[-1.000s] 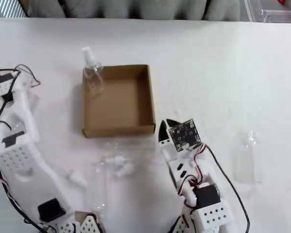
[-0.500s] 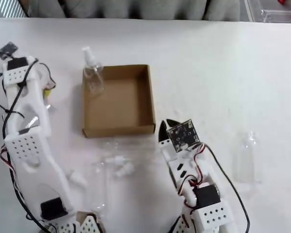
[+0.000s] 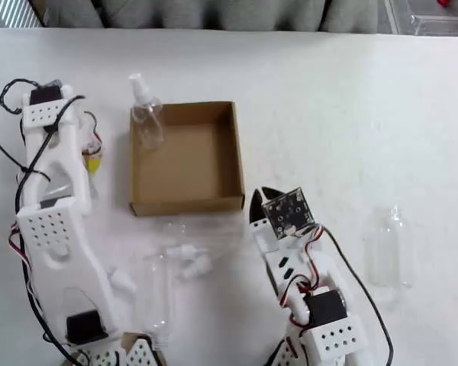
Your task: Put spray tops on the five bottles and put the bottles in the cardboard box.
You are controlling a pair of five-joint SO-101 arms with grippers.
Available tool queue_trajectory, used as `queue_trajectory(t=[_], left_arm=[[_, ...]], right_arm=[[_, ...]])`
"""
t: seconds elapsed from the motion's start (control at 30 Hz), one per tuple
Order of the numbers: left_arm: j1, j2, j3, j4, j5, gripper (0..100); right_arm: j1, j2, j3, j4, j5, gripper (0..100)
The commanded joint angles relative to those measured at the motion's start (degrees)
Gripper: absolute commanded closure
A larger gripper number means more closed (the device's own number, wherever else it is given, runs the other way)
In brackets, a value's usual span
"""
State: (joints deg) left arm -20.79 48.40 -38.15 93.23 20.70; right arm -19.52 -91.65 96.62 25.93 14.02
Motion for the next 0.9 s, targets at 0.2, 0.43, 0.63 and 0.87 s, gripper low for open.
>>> queue_trajectory(t=[0.2, 0.43, 0.63, 0.87], left_arm=[[0.84, -1.36, -2.81, 5.89, -5.63, 98], [0.40, -1.80, -2.81, 7.74, -8.88, 98], [1.01, -12.09, 4.84, 8.70, -9.58, 98], [1.36, -29.41, 19.25, 8.44, -12.48, 98]], right_arm=[[0.40, -0.48, 0.53, 0.22, 0.53, 98.4], [0.40, -0.40, 0.53, 0.13, 0.62, 98.4], [0.40, -0.40, 0.53, 0.04, 0.62, 98.4], [0.40, -0.57, 0.53, 0.13, 0.62, 98.4]])
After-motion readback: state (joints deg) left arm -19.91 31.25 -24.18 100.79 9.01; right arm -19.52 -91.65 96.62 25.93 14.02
